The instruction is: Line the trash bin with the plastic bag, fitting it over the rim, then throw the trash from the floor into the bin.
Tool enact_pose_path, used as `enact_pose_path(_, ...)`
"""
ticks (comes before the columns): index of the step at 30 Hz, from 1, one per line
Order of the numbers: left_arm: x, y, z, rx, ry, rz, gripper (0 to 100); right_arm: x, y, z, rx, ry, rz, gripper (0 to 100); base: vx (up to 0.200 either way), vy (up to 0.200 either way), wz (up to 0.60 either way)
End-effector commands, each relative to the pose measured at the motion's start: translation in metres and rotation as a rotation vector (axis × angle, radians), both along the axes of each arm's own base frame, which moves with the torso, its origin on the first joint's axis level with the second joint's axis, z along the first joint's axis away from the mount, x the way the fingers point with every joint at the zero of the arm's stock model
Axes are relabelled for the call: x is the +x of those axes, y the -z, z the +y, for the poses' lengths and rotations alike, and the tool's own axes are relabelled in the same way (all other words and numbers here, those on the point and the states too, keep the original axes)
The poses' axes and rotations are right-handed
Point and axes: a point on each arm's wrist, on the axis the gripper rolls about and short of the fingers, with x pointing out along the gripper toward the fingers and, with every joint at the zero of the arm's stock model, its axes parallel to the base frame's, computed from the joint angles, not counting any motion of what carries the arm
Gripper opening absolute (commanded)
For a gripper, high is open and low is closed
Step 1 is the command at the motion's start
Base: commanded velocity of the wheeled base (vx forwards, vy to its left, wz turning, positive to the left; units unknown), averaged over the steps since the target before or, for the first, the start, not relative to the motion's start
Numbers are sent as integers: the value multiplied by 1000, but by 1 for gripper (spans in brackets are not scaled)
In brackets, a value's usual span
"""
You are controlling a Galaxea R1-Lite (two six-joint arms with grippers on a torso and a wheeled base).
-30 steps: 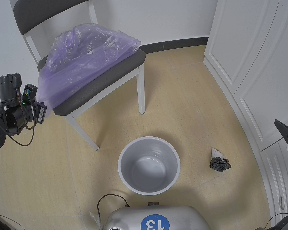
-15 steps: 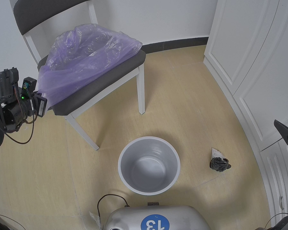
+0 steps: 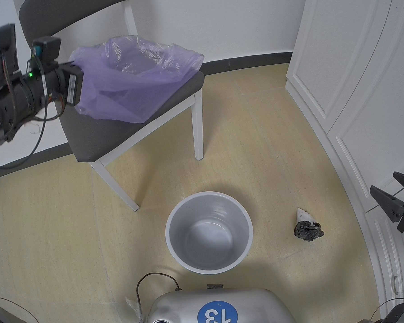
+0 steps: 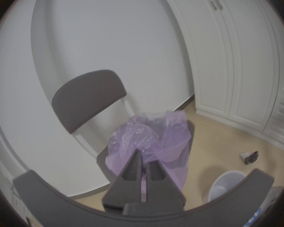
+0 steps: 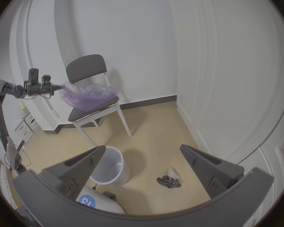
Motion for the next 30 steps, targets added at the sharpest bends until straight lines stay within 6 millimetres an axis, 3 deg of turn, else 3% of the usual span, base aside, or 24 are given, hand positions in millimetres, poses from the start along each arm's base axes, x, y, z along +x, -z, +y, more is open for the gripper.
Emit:
enact_pose_path(1, -32, -42, -27, -52, 161, -68, 0, 3, 11, 6, -8, -36, 39, 100, 0, 0, 0)
enact_pose_path(5, -51, -64, -56, -77, 269, -78, 0, 1, 17, 11, 7, -86, 48, 100, 0, 0, 0)
enact_pose_path(9, -63, -71, -68, -103, 310, -94, 0, 1, 18, 17, 49, -122, 78, 100, 0, 0, 0)
enact_pose_path(20, -97, -78, -87, -158, 397, -88, 0, 7, 16, 27, 154, -160, 124, 100, 0, 0, 0)
enact_pose_path(30, -106, -81, -84, -170, 432, -97, 0, 11, 4, 24, 182, -122, 81, 100, 0, 0, 0)
